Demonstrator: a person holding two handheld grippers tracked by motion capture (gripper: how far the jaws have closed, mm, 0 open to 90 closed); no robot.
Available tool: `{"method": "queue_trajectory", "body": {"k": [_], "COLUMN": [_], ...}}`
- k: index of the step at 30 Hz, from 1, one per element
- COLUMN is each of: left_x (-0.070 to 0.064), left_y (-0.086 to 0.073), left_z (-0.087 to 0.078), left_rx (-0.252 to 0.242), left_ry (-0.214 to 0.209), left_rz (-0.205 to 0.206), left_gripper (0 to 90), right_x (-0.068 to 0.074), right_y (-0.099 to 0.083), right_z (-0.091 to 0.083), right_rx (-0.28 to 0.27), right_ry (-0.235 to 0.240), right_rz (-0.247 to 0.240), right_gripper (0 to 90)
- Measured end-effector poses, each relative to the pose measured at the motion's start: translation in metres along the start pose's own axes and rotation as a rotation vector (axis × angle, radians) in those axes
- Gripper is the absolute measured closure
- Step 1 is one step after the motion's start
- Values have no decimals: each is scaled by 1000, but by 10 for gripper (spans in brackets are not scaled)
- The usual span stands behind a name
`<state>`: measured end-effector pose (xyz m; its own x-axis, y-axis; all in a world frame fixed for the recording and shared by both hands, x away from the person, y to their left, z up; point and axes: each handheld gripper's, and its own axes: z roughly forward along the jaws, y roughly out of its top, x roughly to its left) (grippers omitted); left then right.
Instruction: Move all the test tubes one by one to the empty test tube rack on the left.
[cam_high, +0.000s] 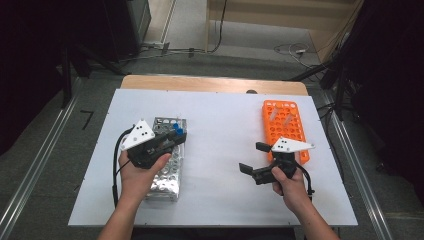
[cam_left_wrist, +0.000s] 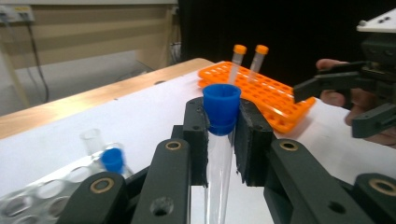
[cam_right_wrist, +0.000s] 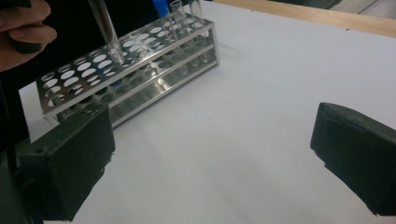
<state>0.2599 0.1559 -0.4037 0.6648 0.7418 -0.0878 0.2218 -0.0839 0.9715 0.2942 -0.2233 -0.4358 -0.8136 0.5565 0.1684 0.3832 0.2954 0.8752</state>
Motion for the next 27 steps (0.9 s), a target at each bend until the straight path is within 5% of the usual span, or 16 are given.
{"method": "queue_trajectory", "body": {"k": [11, 21, 27], "left_x": [21, 26, 24], "left_y": [-6, -8, -13], "left_z": [12, 25, 29], "left_rx": [-19, -47, -12], "left_ry": [71, 175, 176], "left_rz": [-28, -11, -5], "left_gripper": [768, 768, 768], "right_x": [-13, -18, -20], "right_y": [-2, -4, -4], "right_z": [-7, -10, -11], "right_rx": [-5, -13, -15], "right_ry": [-37, -52, -59], "right_rz": [16, 27, 29], "right_gripper": [0, 0, 0]}}
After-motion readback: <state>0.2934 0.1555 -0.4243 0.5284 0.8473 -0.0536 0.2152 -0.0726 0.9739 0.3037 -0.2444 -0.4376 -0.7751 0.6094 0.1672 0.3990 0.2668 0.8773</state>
